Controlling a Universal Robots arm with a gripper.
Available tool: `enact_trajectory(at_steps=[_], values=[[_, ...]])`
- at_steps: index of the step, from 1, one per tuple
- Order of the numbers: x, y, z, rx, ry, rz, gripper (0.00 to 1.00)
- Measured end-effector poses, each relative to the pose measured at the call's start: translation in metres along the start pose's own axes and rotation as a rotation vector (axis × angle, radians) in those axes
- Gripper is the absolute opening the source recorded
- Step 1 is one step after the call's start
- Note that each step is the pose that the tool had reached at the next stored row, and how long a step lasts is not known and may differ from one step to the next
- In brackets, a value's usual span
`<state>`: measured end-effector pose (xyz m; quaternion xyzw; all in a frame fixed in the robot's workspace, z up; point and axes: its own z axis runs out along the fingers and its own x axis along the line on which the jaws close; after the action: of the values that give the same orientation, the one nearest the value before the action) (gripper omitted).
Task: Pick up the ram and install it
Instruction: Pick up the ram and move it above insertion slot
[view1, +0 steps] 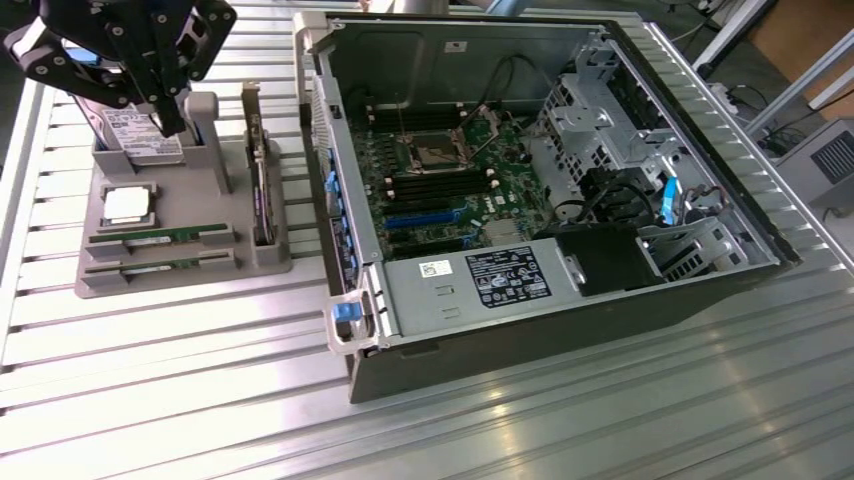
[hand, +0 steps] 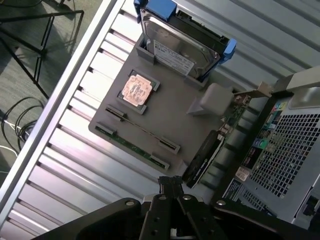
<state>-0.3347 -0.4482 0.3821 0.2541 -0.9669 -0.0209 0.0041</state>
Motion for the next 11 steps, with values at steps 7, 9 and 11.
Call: enact_trajectory(at_steps=[7, 9, 11], values=[[0.0, 0.0, 0.0, -0.0001, 0.0018, -0.043, 0.11], [0.0, 0.0, 0.0, -0.0001, 0.0022, -0.053, 0.11], [0.0, 0.0, 0.0, -0.0001, 0.0026, -0.061, 0.11]])
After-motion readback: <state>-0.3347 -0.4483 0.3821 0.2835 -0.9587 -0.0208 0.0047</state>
